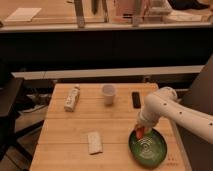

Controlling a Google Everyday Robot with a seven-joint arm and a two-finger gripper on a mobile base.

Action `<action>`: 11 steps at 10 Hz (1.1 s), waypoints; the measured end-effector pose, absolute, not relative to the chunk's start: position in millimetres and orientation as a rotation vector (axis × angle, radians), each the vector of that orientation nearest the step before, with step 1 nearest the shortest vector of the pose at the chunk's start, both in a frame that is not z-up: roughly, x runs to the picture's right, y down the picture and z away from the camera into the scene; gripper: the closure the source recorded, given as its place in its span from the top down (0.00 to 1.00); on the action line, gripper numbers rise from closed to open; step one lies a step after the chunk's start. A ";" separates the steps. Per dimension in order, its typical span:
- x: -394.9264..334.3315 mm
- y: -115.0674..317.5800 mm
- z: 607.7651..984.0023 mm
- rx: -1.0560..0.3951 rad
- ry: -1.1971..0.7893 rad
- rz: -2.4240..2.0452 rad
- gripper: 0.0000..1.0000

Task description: Place the pepper in the ceramic bowl

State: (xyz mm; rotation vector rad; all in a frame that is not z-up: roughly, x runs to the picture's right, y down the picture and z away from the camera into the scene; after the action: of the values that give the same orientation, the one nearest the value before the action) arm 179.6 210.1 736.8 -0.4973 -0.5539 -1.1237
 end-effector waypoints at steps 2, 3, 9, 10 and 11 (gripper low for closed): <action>179.8 211.0 737.1 -0.497 -0.554 -1.124 0.13; 179.7 211.3 737.3 -0.497 -0.555 -1.124 0.13; 180.0 214.0 738.0 -0.497 -0.557 -1.126 0.22; 180.1 214.5 738.2 -0.498 -0.558 -1.126 0.26; 180.2 215.1 738.3 -0.498 -0.559 -1.126 0.25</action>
State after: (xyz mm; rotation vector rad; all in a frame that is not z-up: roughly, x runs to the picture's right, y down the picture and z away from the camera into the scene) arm 180.2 215.1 738.3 -0.4980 -0.5589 -1.1260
